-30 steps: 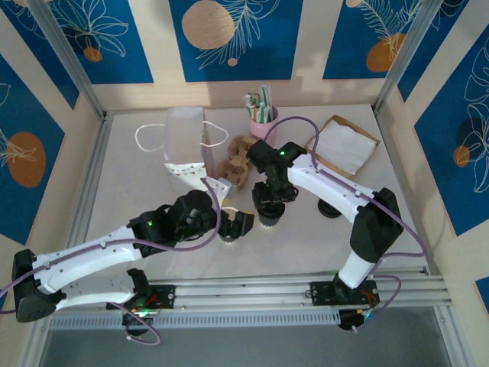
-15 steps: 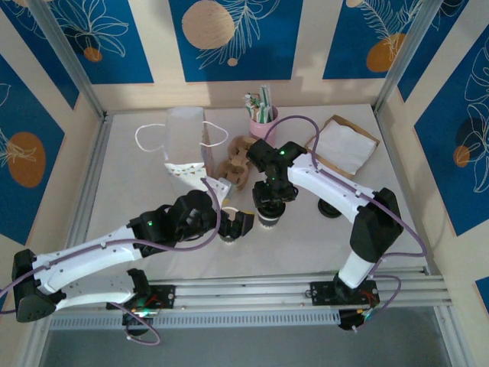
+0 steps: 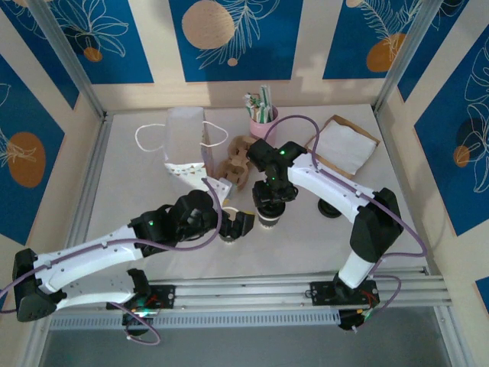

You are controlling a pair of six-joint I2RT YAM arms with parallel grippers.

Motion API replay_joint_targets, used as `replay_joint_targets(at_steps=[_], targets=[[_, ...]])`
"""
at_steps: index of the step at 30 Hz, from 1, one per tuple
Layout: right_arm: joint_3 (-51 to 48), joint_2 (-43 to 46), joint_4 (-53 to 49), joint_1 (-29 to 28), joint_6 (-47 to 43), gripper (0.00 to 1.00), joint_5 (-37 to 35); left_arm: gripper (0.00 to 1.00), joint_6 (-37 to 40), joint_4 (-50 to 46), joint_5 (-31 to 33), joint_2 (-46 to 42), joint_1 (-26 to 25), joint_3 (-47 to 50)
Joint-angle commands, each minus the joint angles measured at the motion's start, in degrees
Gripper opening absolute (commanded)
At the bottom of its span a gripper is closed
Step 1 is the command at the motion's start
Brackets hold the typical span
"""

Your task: Pack the takeout coffee

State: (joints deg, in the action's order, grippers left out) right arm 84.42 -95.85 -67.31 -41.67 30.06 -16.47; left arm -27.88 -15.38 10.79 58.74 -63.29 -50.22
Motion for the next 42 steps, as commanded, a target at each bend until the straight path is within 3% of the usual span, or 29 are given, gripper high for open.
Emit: replay_joint_targets(at_steps=[1,29,42], targets=[[-0.14,-0.19,-0.27,-0.34,0.85,0.66,1.23,1.00,1.36,1.41,0.02,-0.01,-0.52,0.38],[-4.51,-1.95,0.25,-1.44,2.26,0.66,0.48,1.00,0.81,1.51,0.29,-0.20,-0.52,1.09],[-12.14,-2.11,2.57,-3.92,4.72,0.66,0.30,1.00,0.72,1.56,0.33,-0.38,-0.51,1.09]])
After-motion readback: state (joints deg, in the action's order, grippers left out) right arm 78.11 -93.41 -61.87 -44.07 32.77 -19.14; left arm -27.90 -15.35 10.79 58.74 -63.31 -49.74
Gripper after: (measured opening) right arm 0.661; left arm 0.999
